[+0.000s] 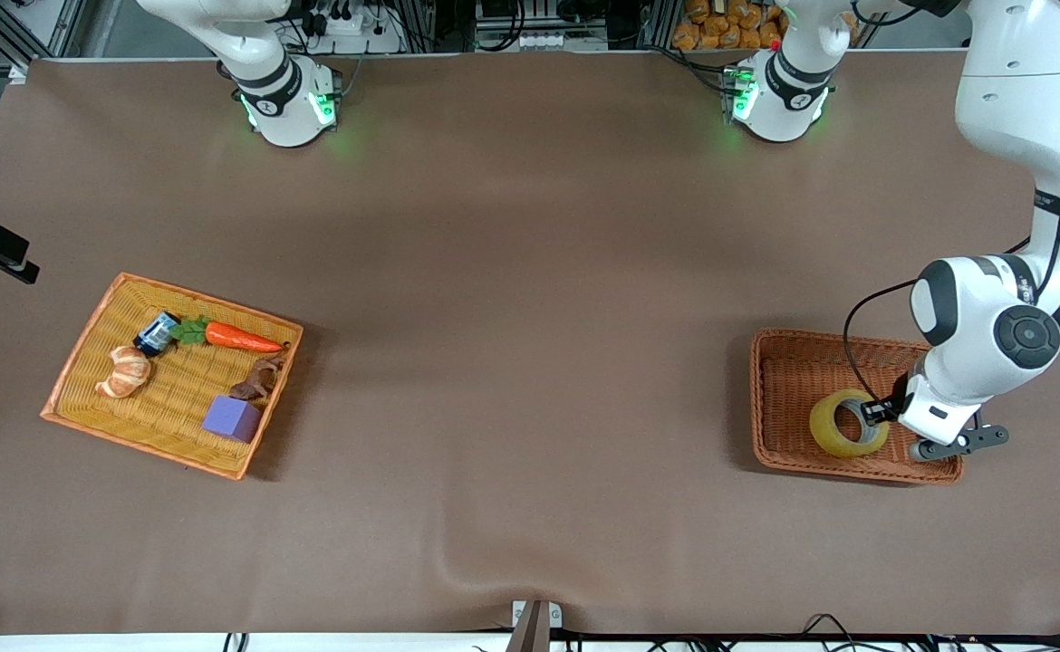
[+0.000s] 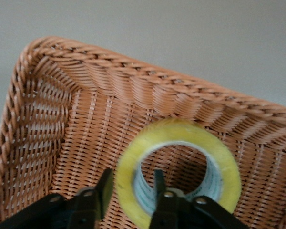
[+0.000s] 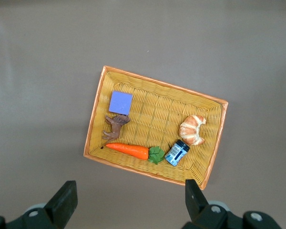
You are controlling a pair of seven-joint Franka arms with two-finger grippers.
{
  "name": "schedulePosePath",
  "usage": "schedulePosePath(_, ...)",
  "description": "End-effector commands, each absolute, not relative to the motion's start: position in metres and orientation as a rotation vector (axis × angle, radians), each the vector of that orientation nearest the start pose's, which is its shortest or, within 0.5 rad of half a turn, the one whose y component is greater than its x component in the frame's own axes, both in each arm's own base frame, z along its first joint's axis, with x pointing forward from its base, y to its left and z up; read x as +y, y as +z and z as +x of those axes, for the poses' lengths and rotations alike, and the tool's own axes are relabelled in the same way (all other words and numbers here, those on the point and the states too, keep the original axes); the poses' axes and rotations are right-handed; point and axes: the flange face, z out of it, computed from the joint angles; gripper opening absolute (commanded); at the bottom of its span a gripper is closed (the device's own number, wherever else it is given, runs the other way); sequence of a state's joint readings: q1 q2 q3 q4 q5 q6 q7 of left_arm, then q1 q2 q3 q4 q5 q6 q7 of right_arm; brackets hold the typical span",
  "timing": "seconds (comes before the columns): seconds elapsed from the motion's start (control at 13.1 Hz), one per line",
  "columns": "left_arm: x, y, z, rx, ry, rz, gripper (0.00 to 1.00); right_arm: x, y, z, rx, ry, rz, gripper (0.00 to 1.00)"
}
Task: Transfer tape with both arms
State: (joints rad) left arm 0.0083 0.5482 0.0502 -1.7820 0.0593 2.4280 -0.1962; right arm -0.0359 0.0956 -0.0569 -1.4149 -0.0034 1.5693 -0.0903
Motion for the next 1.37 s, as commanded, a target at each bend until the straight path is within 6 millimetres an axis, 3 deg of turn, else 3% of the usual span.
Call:
schedulePosePath(0.0,0.039,0.294,0.666,-0.303,-0.227,-3.072,1.00,-0.050,0.649,0.576,0.008,-0.083,-3.135,1.00)
schedulePosePath(0.15,0.041,0.330,0.667,-0.310,-0.305,-3.068,1.00,-0.050,0.649,0.576,0.008,-0.078,-3.135,1.00)
schedulePosePath(0.3,0.039,0.349,0.668,-0.246,-0.351,-3.066,1.00,-0.046,0.648,0.577,-0.004,-0.076,-3.133,1.00)
schedulePosePath(0.38,0.038,0.368,0.672,-0.220,-0.395,-3.061,1.00,-0.043,0.647,0.578,-0.011,-0.074,-3.133,1.00)
schedulePosePath(0.69,0.036,0.459,0.686,-0.236,-0.252,-3.070,1.00,-0.040,0.646,0.579,-0.021,-0.071,-3.132,1.00)
schedulePosePath(0.84,0.034,0.497,0.684,-0.241,-0.193,-3.071,1.00,-0.040,0.647,0.578,-0.021,-0.073,-3.132,1.00)
schedulePosePath(0.99,0.027,0.514,0.676,-0.229,-0.101,-3.081,1.00,-0.038,0.644,0.577,-0.024,-0.043,-3.125,1.00)
schedulePosePath(1.07,0.026,0.536,0.669,-0.230,-0.145,-3.085,1.00,-0.039,0.645,0.577,-0.021,-0.053,-3.124,1.00)
schedulePosePath(1.3,0.021,0.551,0.669,-0.208,-0.188,-3.101,1.00,-0.041,0.645,0.576,-0.017,-0.048,-3.124,1.00)
